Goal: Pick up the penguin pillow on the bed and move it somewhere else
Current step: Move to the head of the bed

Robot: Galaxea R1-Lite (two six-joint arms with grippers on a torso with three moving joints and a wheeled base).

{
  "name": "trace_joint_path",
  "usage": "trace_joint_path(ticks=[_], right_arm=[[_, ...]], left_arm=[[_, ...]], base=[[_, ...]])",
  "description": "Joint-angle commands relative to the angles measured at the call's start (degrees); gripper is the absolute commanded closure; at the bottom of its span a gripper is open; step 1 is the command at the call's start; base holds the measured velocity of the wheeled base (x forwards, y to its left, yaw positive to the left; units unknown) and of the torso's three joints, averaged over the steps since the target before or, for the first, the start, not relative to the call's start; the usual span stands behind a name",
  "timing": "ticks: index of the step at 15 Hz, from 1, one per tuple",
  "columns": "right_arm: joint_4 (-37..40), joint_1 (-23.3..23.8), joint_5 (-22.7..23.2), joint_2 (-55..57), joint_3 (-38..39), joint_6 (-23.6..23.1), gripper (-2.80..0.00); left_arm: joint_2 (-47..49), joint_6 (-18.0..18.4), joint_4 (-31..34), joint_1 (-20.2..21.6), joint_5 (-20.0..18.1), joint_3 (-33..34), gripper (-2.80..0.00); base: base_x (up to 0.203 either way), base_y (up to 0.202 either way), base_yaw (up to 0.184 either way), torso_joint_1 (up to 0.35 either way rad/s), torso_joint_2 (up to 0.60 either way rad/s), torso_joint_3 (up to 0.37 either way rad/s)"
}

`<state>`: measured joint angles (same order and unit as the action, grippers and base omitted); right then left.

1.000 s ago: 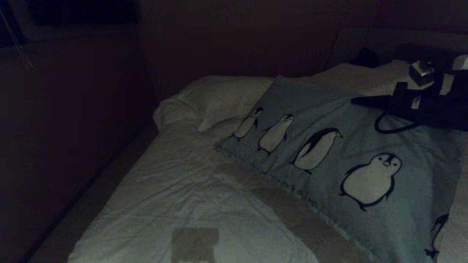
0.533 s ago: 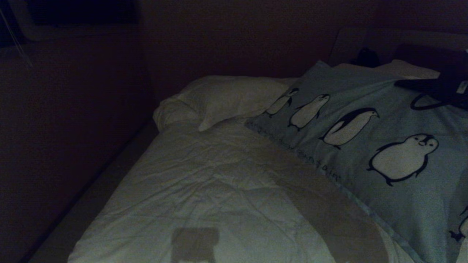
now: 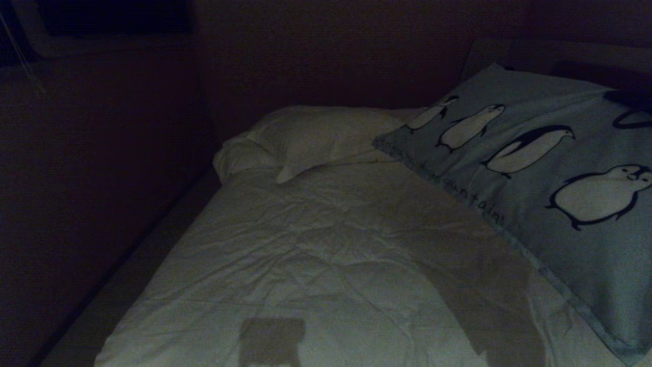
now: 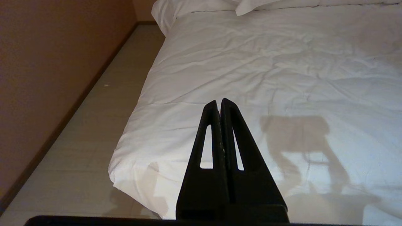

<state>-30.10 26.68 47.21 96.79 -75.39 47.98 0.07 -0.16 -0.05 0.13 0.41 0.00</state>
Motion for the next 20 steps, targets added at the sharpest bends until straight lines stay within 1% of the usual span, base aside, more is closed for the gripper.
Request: trace_joint_path(ticks=[1,6,8,14,20], right_arm=[[-1.7,1.4,0.2,0.4,-0.2,1.1,0.0],[-1.7,1.8,0.2,1.5,-0.6,1.1,0.0],[-1.7,2.3,0.2,2.1,-1.2,1.3,0.0],[-1.7,3.7,0.4,2.9,-2.0,2.3,0.0],[-1.8,6.7,0.3,4.3,-3.0,2.3,0.0]], left_arm=[[0.0,0.0,0.0,0.0,0.0,0.0,0.0],[0.0,0.1,0.0,0.0,0.0,0.0,0.0],[0.0,0.2,0.0,0.0,0.0,0.0,0.0],[0.0,0.4,0.0,0.0,0.0,0.0,0.0],[0.0,0.3,0.0,0.0,0.0,0.0,0.0]], base=[[0.0,0.0,0.0,0.0,0.0,0.0],[0.0,0.0,0.0,0.0,0.0,0.0],[-0.002,-0.062,-0.008,0.002,0.0,0.004],[0.0,-0.186,0.0,0.004,0.0,0.0],[0.0,-0.195,0.001,0.003,0.0,0.001]])
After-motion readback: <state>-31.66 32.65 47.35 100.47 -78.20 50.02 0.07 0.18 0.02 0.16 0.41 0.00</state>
